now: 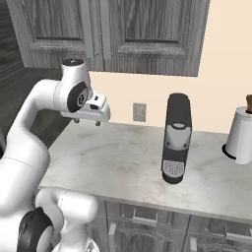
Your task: Get the candle and the beer from the cabinet and move them to the dining counter.
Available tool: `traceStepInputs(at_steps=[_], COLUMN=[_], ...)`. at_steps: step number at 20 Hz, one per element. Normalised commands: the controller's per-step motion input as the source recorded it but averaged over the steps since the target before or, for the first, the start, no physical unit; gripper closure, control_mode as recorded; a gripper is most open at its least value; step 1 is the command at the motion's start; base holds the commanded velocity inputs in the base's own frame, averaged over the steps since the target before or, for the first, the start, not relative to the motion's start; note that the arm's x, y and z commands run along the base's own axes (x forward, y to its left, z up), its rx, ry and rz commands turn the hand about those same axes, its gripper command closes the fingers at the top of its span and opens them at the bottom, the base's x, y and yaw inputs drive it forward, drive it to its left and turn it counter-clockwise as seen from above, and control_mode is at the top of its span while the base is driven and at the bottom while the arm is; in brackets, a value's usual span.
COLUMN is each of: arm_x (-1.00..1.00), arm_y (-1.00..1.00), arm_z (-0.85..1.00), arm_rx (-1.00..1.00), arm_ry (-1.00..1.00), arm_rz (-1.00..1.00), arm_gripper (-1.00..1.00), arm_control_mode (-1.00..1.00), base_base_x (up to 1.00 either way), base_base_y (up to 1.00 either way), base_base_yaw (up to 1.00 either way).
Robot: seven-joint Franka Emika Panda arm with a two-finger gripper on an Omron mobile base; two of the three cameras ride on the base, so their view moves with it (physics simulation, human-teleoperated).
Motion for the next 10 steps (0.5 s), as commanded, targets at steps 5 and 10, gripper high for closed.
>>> traceStepInputs(at_steps=[5, 10], arm_x=[-0.51, -0.47], arm_y=[-0.46, -0.10], arm_z=[-0.04, 0.26], arm_rx=[0.01, -0.03], arm_ry=[-0.23, -0.39], arm_rz=[-0.14, -0.14], arm_gripper=[-1.00, -1.00], arm_control_mode=[-1.00, -1.00], base_base_x=[0.00, 0.00], base_base_y=[0.00, 0.00], base_base_yaw=[0.00, 0.00])
